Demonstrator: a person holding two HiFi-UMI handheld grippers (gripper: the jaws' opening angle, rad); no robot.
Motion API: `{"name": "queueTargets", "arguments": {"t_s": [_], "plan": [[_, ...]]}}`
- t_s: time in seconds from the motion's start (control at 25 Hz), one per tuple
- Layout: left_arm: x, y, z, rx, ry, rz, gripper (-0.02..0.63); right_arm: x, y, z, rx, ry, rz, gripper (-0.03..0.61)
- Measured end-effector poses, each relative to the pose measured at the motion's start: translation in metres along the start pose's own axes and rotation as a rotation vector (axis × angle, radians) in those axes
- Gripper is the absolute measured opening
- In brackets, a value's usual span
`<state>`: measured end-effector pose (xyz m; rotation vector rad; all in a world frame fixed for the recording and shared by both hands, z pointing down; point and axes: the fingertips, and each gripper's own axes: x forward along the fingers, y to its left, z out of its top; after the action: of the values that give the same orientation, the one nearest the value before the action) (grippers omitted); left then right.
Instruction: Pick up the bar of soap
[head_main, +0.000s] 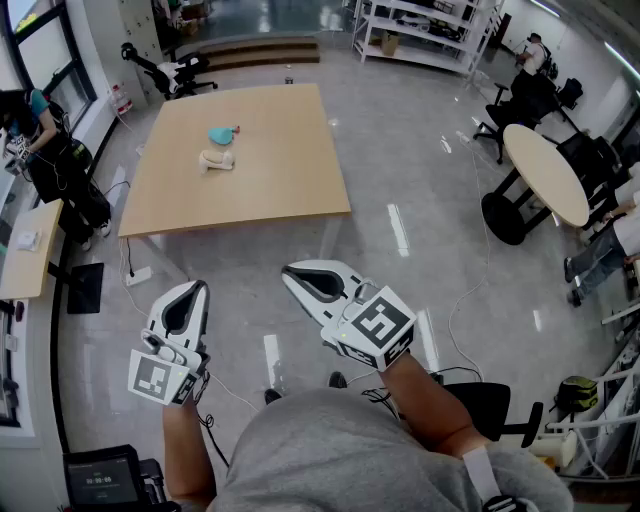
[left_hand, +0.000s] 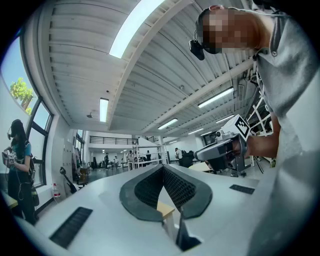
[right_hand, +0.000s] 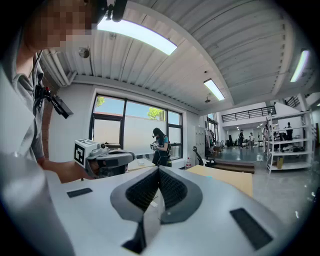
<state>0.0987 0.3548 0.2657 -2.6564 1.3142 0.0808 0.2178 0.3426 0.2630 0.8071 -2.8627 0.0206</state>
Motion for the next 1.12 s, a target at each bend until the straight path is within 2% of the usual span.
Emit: {"name": "queueTargets", "arguments": {"t_s": [0.52, 0.76, 1.12], "plan": [[-0.014, 0.012, -0.007, -0.017, -0.009, -0.010, 0.006, 0.011, 0.013, -0.001, -0.003, 0.009, -0.019, 0.006], [-0.016, 0.013, -0.014, -0.027, -0.013, -0.021, 0.006, 0.012, 0.022, 0.001, 0.037, -0.041, 0.009, 0.008], [-0.041, 0.063, -0.019, -0.047, -0.027, -0.038, 0.005, 0.061, 0.038, 0.011, 0.041, -0.033, -0.024, 0.008]]}}
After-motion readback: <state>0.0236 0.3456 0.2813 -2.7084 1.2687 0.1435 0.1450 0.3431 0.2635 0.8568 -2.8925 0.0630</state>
